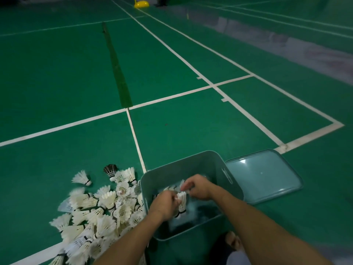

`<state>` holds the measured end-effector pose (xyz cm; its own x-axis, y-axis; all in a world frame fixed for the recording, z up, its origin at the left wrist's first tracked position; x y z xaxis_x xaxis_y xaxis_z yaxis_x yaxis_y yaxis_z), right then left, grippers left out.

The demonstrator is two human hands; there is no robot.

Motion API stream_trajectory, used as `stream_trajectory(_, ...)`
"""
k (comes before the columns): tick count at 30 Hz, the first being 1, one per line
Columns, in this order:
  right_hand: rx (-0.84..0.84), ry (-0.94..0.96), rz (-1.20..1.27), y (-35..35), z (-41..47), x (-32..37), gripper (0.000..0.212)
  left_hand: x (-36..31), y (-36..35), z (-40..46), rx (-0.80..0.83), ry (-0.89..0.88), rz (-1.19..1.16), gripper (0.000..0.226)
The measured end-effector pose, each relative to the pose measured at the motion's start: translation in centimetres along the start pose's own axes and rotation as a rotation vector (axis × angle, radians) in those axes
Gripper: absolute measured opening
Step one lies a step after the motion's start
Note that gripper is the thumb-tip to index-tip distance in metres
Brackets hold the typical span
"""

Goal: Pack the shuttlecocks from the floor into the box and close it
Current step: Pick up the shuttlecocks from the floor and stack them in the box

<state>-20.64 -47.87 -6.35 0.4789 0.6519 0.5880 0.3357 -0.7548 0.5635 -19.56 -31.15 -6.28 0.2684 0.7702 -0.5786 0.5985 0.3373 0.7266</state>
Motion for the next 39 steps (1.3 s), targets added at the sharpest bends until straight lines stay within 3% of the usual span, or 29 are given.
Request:
stream_trajectory(2, 0.039, 0.009, -0.124, -0.1, -1.2, 1.0, 0.026, -0.8, 0.7, -0.4, -0.021, -0.017, -0.003, 0.024)
stream_trajectory(7, -0.113, 0.023, -0.383, 0.5, -3.1, 2.2, 0.013, -1.2, 1.5, -1.6, -0.045, -0.037, -0.071, 0.011)
stream_trajectory(10, -0.129, -0.048, -0.408, 1.2, -3.6, 1.9, 0.012, -0.8, 1.7, -1.7, -0.087, -0.012, -0.076, 0.032)
stream_trajectory(19, -0.518, -0.353, -0.255, 3.9, -2.6, -3.6, 0.008, 1.8, -0.8, 0.5, -0.039, 0.135, -0.160, 0.014)
stream_trajectory(22, -0.511, -0.357, -0.127, 2.8, -1.0, -4.2, 0.010, 2.6, -1.6, 1.6, -0.028, 0.160, -0.135, 0.010)
stream_trajectory(27, -0.466, -0.370, -0.009, 0.6, 1.7, -4.4, 0.006, 3.1, -2.7, 3.2, -0.012, 0.163, -0.070, 0.021)
stream_trajectory(39, -0.360, -0.360, 0.170, -1.5, 6.0, -5.2, 0.017, 3.3, -3.0, 4.3, -0.134, 0.176, -0.073, 0.024)
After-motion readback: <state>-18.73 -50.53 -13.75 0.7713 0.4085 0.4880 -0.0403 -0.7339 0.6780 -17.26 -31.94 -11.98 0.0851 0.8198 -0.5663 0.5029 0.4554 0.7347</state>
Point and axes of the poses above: each hand's wrist, its own z-axis towards the middle knuckle, its own y-axis out of the back of the hand, x = y × z, the point moved 5 cm from there along z, towards the middle knuckle, and after that the axes turned 10 degrees about -y, right-handed, at the moved point
